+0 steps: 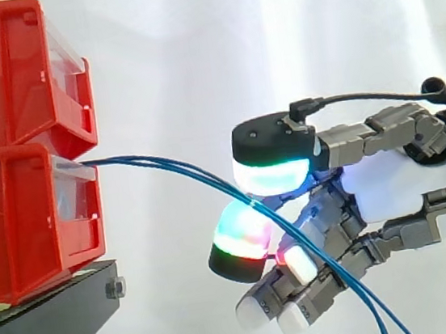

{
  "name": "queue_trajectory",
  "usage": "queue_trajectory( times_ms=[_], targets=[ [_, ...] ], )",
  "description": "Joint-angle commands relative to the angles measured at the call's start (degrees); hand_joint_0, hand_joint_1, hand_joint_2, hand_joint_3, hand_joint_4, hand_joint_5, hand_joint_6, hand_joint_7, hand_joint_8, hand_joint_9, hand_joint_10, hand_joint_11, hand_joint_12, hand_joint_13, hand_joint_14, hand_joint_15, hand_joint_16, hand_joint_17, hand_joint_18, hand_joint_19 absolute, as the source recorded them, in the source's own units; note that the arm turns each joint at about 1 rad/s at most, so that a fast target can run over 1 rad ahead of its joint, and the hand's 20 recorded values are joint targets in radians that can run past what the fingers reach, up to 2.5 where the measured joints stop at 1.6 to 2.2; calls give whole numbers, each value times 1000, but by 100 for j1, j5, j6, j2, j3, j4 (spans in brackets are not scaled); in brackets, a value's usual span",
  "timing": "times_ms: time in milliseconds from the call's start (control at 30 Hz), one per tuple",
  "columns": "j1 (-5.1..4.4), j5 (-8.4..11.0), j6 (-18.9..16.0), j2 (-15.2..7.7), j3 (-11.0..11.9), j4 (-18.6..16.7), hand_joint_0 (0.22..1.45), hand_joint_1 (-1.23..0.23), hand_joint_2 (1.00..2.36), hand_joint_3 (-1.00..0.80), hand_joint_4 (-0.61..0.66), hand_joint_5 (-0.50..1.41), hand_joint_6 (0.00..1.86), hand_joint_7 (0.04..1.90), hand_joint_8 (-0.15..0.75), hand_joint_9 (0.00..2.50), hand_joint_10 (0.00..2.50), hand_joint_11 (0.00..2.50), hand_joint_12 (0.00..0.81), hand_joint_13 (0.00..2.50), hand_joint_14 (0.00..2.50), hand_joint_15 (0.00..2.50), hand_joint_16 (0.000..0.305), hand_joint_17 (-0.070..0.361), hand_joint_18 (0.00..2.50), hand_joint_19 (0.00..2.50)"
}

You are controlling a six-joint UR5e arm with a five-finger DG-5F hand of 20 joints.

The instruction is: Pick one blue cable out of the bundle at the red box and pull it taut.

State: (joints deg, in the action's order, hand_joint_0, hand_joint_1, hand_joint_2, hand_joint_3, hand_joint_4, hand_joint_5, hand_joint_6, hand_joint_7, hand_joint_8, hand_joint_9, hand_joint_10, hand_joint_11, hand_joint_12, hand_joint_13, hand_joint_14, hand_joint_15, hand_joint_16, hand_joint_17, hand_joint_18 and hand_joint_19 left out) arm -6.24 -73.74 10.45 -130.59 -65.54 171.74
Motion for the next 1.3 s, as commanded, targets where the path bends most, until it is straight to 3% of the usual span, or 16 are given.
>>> queue_trajectory(
  times_ms=[0, 233, 400, 500, 733, 1267],
  targets=[
    [0, 0, 10, -1, -3, -9, 505, -586, 1011, -312, 104, -99, 819, 1016, 350, 1016, 11, 519, 360, 527, 9, 240, 53, 119, 503, 313],
    [0, 0, 1, -1, -3, 0, 483, -744, 1002, -463, 156, -108, 826, 1019, 368, 974, 11, 521, 376, 526, 9, 230, 55, 123, 511, 292],
    [0, 0, 1, -1, -3, 0, 545, -829, 1008, -391, 159, -119, 842, 1075, 353, 953, 14, 560, 355, 523, 9, 227, 51, 115, 503, 295],
    [0, 9, -8, 8, -3, 0, 593, -821, 1015, -294, 153, -118, 858, 1075, 344, 966, 15, 569, 344, 538, 9, 235, 49, 111, 519, 299],
    [9, 9, -8, -1, -3, 0, 573, -804, 1018, -69, 85, -102, 891, 1067, 381, 1074, 13, 607, 372, 638, 10, 267, 56, 125, 626, 291],
    [9, 0, -17, 8, -3, 0, 566, -673, 1001, -77, 3, -53, 825, 1095, 342, 1198, 8, 492, 404, 659, 8, 243, 64, 145, 665, 298]
  ],
)
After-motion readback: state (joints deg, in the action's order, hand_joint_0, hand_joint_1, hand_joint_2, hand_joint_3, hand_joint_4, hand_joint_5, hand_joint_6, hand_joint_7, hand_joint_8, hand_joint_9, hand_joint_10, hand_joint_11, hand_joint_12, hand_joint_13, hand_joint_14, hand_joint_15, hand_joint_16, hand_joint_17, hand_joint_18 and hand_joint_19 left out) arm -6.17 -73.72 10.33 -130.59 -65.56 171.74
